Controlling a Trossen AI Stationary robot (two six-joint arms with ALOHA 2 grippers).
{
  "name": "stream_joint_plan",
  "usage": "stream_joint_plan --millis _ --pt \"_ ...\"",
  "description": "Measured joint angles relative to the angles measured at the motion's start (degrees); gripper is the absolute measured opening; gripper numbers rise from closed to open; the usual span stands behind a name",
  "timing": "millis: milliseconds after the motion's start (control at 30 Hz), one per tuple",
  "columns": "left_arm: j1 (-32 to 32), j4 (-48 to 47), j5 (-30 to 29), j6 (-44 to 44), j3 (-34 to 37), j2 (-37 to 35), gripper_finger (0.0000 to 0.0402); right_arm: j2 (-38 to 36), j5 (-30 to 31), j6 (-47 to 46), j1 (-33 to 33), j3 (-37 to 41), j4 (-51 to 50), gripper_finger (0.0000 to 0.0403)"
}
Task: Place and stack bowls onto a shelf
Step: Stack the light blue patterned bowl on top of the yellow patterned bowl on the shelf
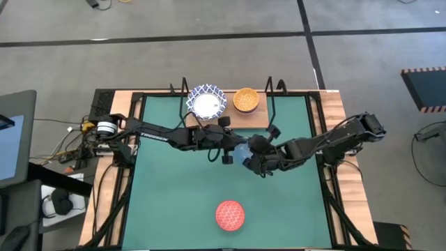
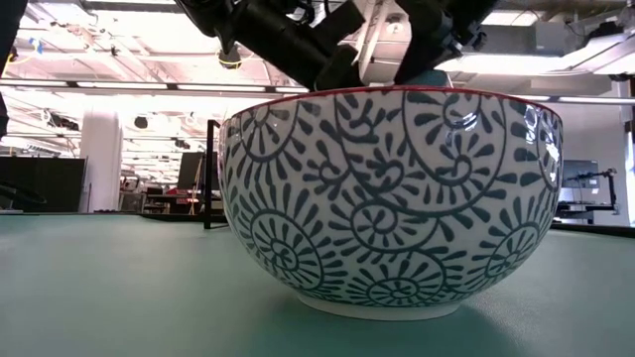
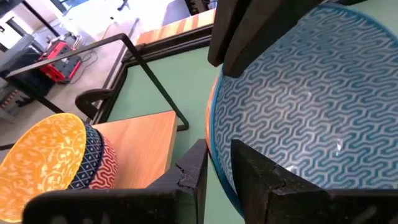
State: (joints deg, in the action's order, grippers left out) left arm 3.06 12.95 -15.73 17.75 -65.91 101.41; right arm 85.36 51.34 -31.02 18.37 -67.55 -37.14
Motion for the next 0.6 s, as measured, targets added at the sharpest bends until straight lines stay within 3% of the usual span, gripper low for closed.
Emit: stream_joint_plan --millis 167,267,600 --pt "0.07 -0.45 -0.7 1.16 0.02 0.11 0.0049 -0.07 -0.86 0.22 0.16 -0.19 2.93 0.0025" --pt "0.31 -1.63 -3.22 2.56 0.18 0.26 0.0023 -0.19 -1.21 0.26 0.73 -0.24 3.43 0.002" --pt "1.34 -2.47 -1.55 0.64 0.13 0.13 0.0003 -0.13 -0.1 -3.28 3.19 -0.16 2.74 0.0042"
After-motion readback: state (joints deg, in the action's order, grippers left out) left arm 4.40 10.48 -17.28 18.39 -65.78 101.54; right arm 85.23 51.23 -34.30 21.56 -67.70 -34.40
